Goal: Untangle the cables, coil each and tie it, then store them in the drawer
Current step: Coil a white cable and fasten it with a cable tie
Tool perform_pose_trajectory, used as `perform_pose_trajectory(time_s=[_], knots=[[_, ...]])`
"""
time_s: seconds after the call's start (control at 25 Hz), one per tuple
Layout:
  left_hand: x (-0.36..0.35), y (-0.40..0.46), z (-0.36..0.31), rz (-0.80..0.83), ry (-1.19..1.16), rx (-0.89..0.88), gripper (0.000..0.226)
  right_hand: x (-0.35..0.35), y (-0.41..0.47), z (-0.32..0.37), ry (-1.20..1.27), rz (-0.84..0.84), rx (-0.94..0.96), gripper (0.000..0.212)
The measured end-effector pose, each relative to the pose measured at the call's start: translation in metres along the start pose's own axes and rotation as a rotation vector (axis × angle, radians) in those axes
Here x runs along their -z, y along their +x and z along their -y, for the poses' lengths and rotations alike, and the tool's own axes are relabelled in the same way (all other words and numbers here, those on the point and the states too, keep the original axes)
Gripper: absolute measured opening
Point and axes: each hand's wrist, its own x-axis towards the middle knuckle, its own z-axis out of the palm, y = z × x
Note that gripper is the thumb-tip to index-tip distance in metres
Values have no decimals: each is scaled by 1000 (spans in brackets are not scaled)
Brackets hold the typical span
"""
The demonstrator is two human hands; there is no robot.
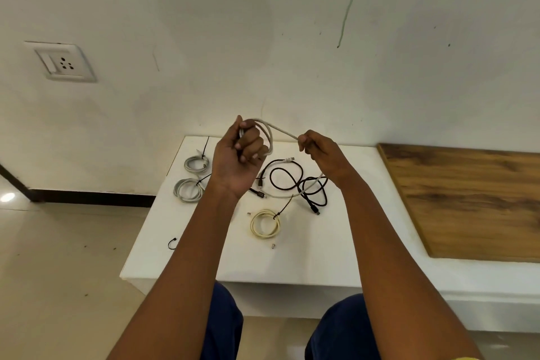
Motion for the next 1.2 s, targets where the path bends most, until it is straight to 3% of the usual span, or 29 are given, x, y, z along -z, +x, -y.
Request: perform_pose_trajectory(time_s=[0.28, 0.48, 0.68, 0.88, 1.0, 1.2], knots=[[4, -5, -2, 6, -303, -107, 46, 19, -10, -8, -193, -18, -57, 21], [2, -7, -6, -154, -383, -295, 36, 23, -29, 3, -381, 1, -161, 23], [0, -9, 3, -301, -202, -343, 36, 17, -56, 11, -392, -11, -206, 25], [12, -7, 16, -504, 68, -301, 50, 10, -70, 20, -314, 111, -214, 19], [17, -6, 32, -608, 330, -257, 44, 2, -74, 23, -266, 169, -173, 20], [18, -14, 58, -474, 919, -139, 28, -7, -80, 21, -194, 94, -113, 24]])
